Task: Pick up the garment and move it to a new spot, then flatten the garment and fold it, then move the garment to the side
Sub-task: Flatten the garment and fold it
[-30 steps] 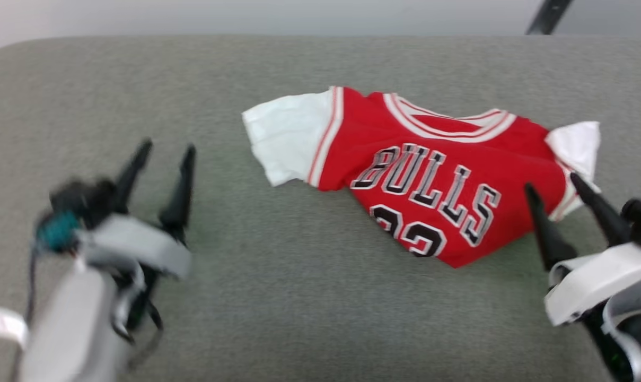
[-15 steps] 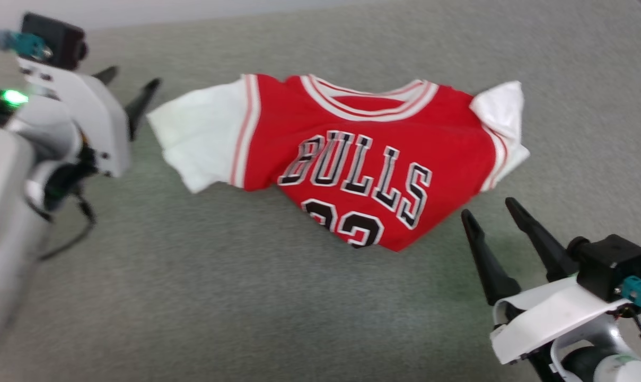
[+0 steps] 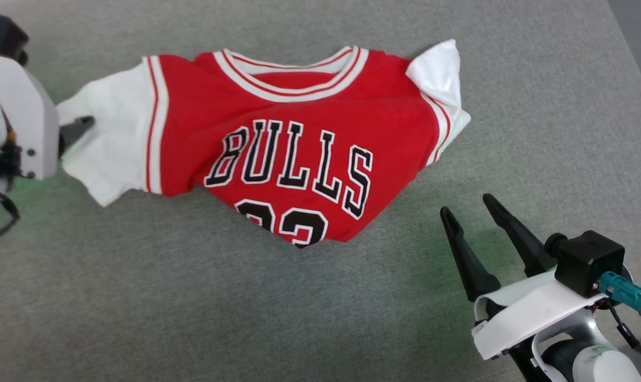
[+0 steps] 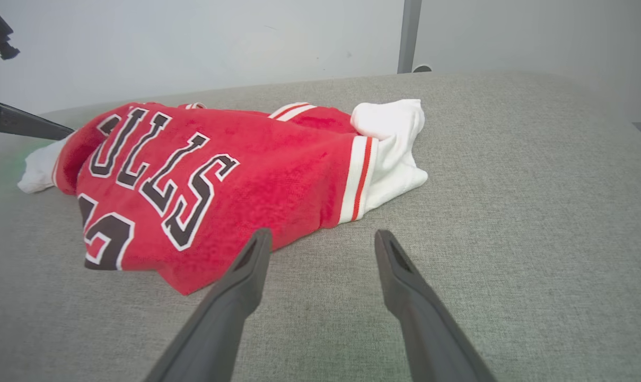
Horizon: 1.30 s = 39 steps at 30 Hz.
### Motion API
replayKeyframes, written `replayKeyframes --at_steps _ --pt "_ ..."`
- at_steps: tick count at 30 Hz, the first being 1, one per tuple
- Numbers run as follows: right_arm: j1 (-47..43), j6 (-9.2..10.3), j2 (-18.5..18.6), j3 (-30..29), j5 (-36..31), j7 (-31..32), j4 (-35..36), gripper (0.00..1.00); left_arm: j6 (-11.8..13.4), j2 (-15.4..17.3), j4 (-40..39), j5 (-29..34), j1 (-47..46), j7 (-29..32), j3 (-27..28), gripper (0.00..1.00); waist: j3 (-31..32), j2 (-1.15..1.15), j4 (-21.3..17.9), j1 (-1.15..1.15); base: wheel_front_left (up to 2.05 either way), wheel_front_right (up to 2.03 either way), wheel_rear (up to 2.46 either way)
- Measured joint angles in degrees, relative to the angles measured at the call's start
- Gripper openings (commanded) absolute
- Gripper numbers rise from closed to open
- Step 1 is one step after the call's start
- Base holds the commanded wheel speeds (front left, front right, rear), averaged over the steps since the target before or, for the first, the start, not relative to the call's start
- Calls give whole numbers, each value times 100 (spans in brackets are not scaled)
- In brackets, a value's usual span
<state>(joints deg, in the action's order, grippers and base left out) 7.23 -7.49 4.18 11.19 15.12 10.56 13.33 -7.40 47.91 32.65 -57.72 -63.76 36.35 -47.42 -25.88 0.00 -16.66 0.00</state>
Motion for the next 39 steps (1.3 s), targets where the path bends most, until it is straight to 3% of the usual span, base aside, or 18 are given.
replayKeyframes --at_steps 12,13,15,18,22,26,34,39 --pt "77 0 -29 -8 -15 2 -1 100 2 178 64 -823 -389 380 -701 100 -103 0 -83 0 0 0 0" --pt "81 0 -30 -10 -15 5 0 100 2 193 23 -860 -397 397 -766 82 -97 0 -82 0 0 0 0" --pt "114 0 -19 -26 -15 40 8 100 2 227 -24 -945 -416 397 -862 2 -95 0 -82 0 0 0 0" --pt "264 0 70 -46 4 137 27 100 1 247 -83 -1035 -457 335 -998 0 -108 0 -81 0 0 0 0" --pt "789 0 458 20 149 583 -4 100 1 223 -113 -1071 -595 236 -1190 0 -151 0 -56 0 0 0 0" --pt "1626 0 1123 132 312 1327 -320 100 1 83 -96 -1091 -783 124 -1369 0 -204 0 44 0 0 0 0" --pt "3442 -1 1926 459 1394 3126 -1399 100 1 -137 -107 -1202 -1143 -16 -1738 0 -341 0 296 0 0 0 0" --pt "4323 -1 1964 528 1638 3716 -2408 100 1 -182 -197 -1299 -1397 -79 -1951 0 -483 0 419 0 0 0 0"
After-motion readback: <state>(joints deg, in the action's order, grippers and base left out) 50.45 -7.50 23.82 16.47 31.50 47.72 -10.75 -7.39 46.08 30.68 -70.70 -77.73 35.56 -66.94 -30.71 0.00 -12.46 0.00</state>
